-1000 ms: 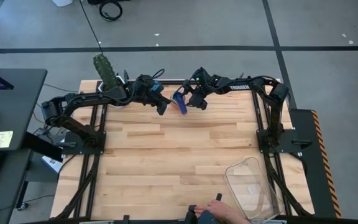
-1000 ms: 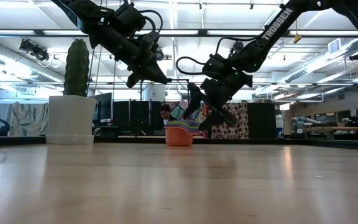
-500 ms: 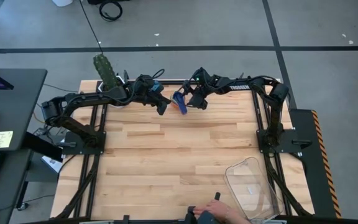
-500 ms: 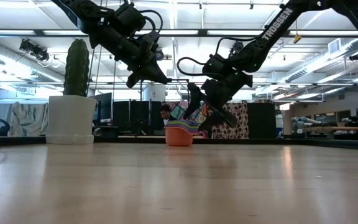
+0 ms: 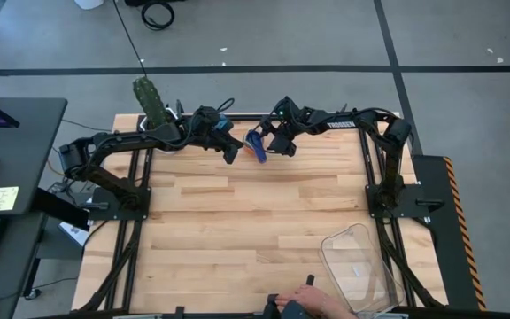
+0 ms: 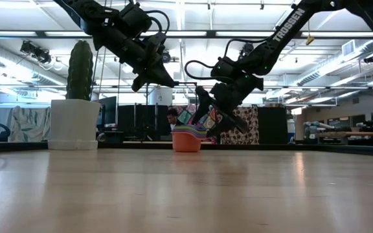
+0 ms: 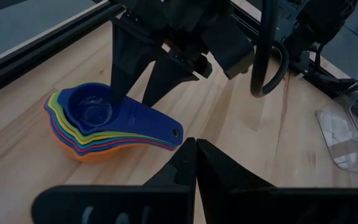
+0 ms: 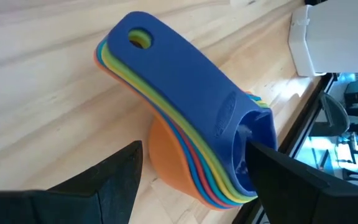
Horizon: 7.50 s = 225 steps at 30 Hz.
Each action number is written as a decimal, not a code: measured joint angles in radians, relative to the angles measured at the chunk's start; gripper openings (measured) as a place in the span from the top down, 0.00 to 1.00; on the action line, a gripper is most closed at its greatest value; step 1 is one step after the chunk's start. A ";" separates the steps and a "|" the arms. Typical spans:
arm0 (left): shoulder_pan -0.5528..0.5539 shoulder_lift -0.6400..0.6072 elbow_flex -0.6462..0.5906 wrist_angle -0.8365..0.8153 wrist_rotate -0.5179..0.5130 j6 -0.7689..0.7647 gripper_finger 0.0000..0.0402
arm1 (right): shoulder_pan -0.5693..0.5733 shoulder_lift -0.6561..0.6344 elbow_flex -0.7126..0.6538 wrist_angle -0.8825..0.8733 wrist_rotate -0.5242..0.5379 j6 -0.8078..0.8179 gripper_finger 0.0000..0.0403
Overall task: Nest measuring cups in basket
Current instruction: Put the stacked measuring cups into the transparent bin
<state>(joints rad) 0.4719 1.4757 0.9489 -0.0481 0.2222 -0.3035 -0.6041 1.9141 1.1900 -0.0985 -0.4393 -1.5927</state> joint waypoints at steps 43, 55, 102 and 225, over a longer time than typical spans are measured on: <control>0.000 0.000 0.000 0.000 0.000 0.000 0.97 | -0.006 0.080 0.026 0.061 -0.033 0.056 0.47; 0.000 0.000 0.000 0.001 0.000 0.000 0.97 | -0.006 0.079 0.026 0.062 -0.023 0.054 0.56; 0.000 0.000 0.000 0.000 0.000 0.000 0.97 | -0.012 0.080 0.054 0.023 0.010 0.083 0.68; 0.000 0.000 0.000 0.001 0.000 0.000 0.97 | 0.421 -0.648 0.054 -0.909 0.279 0.542 0.86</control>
<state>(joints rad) 0.4717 1.4761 0.9493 -0.0475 0.2218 -0.3033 -0.1833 1.2663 1.2442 -1.0078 -0.1606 -1.0510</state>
